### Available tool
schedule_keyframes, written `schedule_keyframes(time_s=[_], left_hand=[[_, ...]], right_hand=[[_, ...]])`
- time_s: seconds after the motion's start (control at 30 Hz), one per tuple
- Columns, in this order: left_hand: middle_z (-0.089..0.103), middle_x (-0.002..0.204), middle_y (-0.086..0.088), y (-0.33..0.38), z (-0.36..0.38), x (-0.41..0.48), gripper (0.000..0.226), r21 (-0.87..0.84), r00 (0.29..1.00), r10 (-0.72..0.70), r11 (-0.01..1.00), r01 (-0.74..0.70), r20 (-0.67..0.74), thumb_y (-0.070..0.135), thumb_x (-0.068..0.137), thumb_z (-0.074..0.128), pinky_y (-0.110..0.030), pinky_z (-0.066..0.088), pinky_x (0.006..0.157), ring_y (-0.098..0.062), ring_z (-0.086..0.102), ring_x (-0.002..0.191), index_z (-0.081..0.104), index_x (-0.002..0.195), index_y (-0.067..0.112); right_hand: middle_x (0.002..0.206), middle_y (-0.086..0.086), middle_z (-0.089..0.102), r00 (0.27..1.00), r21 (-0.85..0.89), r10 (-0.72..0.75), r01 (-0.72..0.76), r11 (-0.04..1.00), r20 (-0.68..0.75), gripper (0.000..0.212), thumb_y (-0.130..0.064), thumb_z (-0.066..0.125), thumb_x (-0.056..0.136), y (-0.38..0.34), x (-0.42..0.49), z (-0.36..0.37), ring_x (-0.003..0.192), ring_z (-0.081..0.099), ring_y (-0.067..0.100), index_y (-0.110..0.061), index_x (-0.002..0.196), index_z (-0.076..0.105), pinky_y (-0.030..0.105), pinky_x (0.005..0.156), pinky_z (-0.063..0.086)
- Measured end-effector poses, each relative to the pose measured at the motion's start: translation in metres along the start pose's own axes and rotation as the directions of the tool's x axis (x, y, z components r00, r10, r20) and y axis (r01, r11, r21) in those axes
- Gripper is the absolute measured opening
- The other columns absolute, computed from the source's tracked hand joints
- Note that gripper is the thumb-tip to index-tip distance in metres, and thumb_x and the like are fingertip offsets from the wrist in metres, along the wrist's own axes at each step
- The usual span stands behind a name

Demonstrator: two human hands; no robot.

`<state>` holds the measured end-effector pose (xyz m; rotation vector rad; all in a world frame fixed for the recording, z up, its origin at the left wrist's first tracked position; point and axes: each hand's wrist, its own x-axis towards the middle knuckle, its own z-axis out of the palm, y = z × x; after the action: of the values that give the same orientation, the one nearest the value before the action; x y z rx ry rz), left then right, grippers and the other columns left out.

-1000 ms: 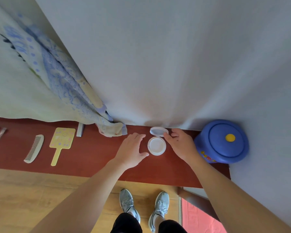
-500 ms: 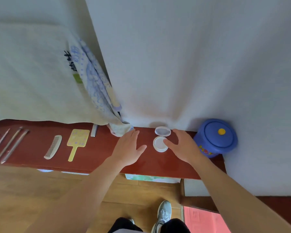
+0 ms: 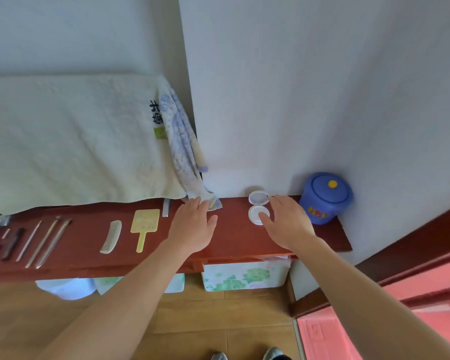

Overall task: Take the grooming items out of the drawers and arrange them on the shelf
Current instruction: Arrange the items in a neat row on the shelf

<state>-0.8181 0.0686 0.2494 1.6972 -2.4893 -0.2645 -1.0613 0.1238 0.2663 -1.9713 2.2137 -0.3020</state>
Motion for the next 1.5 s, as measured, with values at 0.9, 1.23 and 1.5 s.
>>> schedule_keyframes(time_s=[0.9, 1.23, 1.5], left_hand=[[0.043, 0.152, -0.005, -0.017, -0.051, -0.230, 0.050, -0.014, 0.903, -0.413, 0.910, 0.414, -0.120, 0.038, 0.104, 0.034, -0.040, 0.031, 0.118, -0.023, 0.037, 0.142, 0.040, 0.147, 0.013], [0.052, 0.140, -0.006, -0.154, -0.093, -0.348, 0.043, -0.007, 0.829, -0.520, 0.848, 0.530, -0.205, 0.033, 0.104, 0.036, -0.036, 0.035, 0.110, -0.022, 0.045, 0.131, 0.047, 0.140, 0.010], [0.042, 0.153, -0.003, -0.268, -0.107, -0.422, 0.049, -0.019, 0.734, -0.645, 0.754, 0.657, -0.214, 0.038, 0.105, 0.035, -0.034, 0.029, 0.117, -0.020, 0.038, 0.141, 0.039, 0.149, 0.016]], right_hand=[[0.116, 0.002, 0.061, 0.913, 0.009, -0.407, 0.407, 0.913, 0.041, 0.030, -0.032, 0.035, 0.096, -0.106, -0.119, -0.030, 0.108, 0.052, 0.021, -0.015, 0.111, 0.055, 0.036, 0.099, 0.040], [0.138, 0.002, 0.051, 0.823, 0.000, -0.562, 0.564, 0.826, 0.075, 0.044, -0.035, 0.032, 0.100, -0.287, -0.160, 0.015, 0.128, 0.043, 0.021, -0.015, 0.137, 0.047, 0.035, 0.109, 0.033], [0.140, 0.001, 0.049, 0.726, -0.027, -0.670, 0.681, 0.732, 0.158, 0.044, -0.037, 0.028, 0.102, -0.425, -0.175, 0.066, 0.132, 0.040, 0.022, -0.016, 0.138, 0.044, 0.038, 0.112, 0.032]])
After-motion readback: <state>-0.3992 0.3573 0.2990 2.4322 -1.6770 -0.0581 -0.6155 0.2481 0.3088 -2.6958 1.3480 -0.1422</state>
